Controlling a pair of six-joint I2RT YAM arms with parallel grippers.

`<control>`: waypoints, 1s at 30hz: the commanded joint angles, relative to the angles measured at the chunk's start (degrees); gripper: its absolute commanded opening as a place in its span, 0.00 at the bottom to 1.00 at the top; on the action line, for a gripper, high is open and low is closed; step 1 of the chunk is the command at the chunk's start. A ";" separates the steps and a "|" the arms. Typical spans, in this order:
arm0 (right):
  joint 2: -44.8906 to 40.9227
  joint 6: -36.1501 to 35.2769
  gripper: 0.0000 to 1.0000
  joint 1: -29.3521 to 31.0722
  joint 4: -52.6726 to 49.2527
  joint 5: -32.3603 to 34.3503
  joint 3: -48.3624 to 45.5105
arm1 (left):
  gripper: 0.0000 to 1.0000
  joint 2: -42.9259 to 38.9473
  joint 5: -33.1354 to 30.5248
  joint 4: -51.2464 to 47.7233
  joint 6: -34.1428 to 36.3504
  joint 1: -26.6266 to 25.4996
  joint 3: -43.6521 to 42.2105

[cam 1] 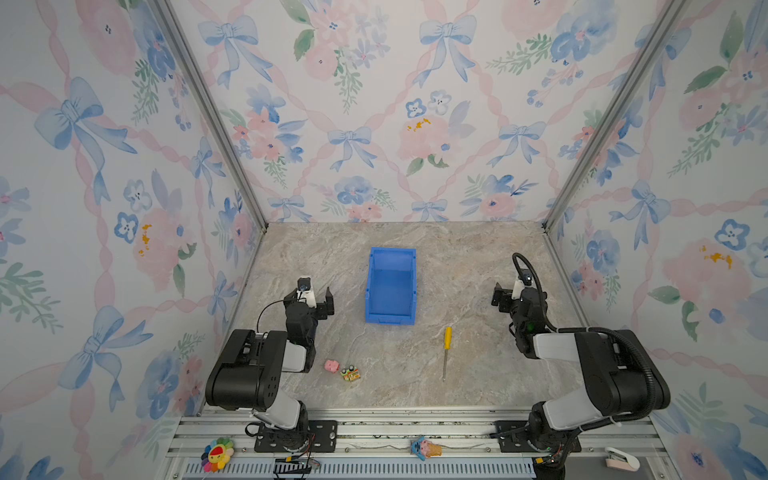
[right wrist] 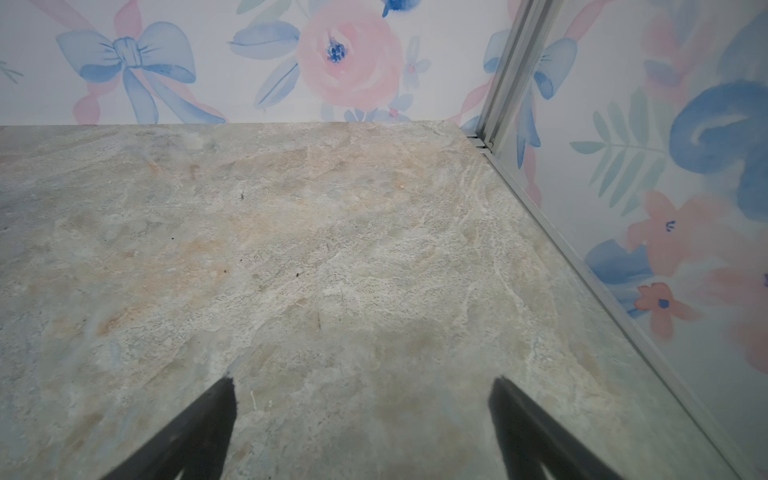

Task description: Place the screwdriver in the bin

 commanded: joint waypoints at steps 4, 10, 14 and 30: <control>-6.84 -1.46 0.97 3.58 -10.77 6.00 2.56 | 0.97 -3.67 -2.69 -5.10 -0.14 0.32 1.79; -14.56 0.11 0.97 10.03 -23.32 13.73 5.03 | 0.97 -8.35 -4.03 -17.18 1.57 -1.69 5.11; -17.89 1.89 0.97 14.55 -37.89 18.57 11.17 | 0.98 -12.01 -7.64 -24.31 3.37 -4.46 7.11; -20.92 41.15 0.97 20.42 -89.56 16.60 28.63 | 0.97 -27.30 -3.90 -67.31 -11.70 -7.86 21.80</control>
